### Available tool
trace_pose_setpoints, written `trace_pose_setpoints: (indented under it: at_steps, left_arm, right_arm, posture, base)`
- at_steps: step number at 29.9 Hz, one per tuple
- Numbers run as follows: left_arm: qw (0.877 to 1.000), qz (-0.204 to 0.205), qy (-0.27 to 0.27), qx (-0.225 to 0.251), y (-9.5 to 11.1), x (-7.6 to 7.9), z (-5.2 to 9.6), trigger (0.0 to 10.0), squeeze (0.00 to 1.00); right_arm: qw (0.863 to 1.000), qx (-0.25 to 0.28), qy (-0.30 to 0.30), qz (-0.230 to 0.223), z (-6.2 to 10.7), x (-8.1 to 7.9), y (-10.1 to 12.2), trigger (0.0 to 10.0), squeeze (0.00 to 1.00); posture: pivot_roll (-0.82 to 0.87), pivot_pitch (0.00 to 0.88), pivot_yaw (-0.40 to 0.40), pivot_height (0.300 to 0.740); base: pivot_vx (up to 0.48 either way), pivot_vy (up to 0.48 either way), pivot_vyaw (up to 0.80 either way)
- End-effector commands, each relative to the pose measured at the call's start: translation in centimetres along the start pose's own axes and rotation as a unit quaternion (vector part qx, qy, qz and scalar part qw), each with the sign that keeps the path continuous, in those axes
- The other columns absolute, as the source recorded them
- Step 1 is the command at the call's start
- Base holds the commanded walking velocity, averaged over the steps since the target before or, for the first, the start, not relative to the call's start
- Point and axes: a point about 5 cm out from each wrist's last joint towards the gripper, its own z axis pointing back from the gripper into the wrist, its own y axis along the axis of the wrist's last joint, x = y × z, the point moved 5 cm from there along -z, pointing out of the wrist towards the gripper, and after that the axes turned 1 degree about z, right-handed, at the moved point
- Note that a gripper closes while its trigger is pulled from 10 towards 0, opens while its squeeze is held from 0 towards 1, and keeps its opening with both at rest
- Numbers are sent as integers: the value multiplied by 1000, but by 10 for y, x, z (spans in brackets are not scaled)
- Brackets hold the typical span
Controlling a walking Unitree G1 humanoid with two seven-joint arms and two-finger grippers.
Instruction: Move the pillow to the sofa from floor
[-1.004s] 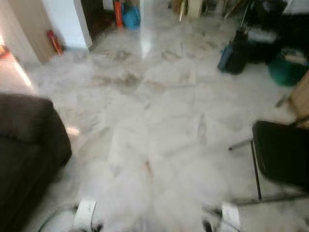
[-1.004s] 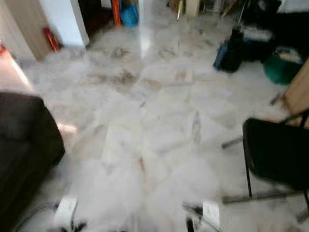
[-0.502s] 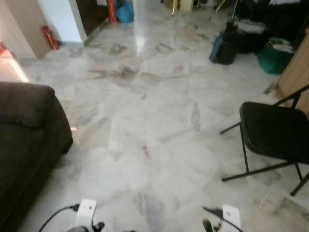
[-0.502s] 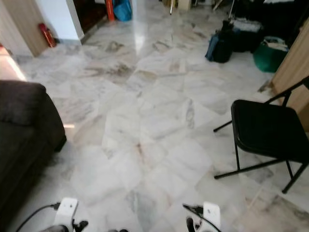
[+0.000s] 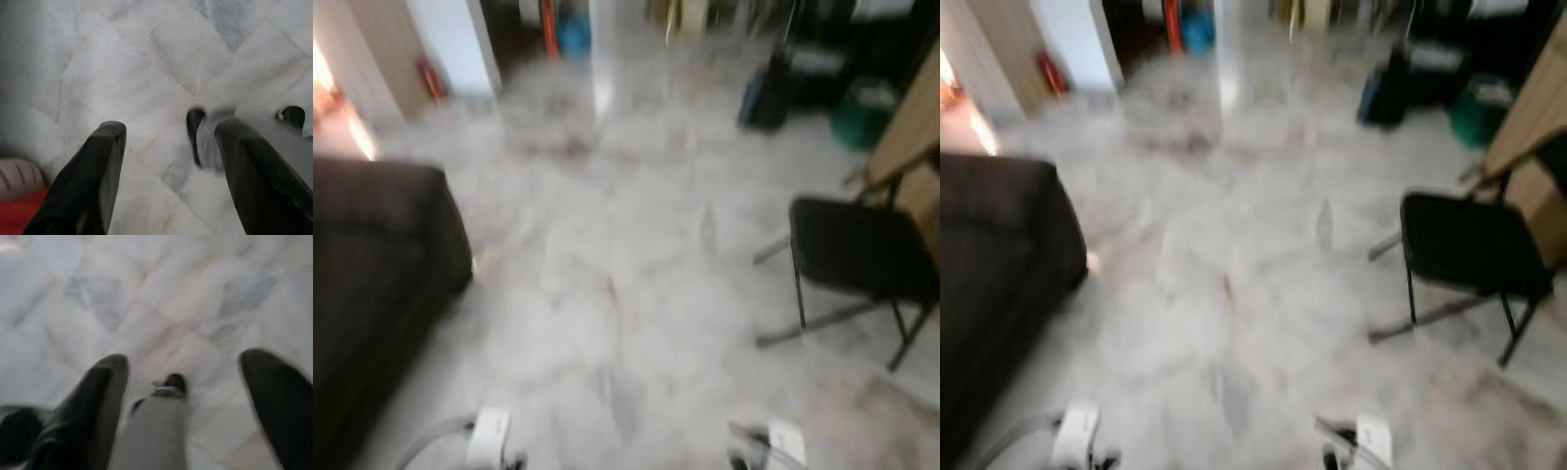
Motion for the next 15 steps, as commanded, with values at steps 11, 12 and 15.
trace_pose_setpoints:
  at_steps: [11, 12, 15]
  left_arm:
    - [1000, -8, 6, 0, 3, -5, 0, 10000, 0]
    - [1000, -8, 6, 0, 3, -5, 0, 10000, 0]
    - [1000, -8, 5, 0, 3, -5, 0, 10000, 0]
  right_arm:
    - [1000, -6, 10, 10, -1, -7, -2, 10000, 0]
    - [1000, -6, 10, 10, -1, -7, -2, 10000, 0]
    - [1000, -7, 12, 10, -1, -8, -2, 10000, 0]
  posture:
    - [52, 38, -13, 740]
    - [52, 38, -13, 740]
    - [52, 38, -13, 740]
  base:
    - [0, 0, 750]
    - [0, 0, 800]
    - [0, 0, 800]
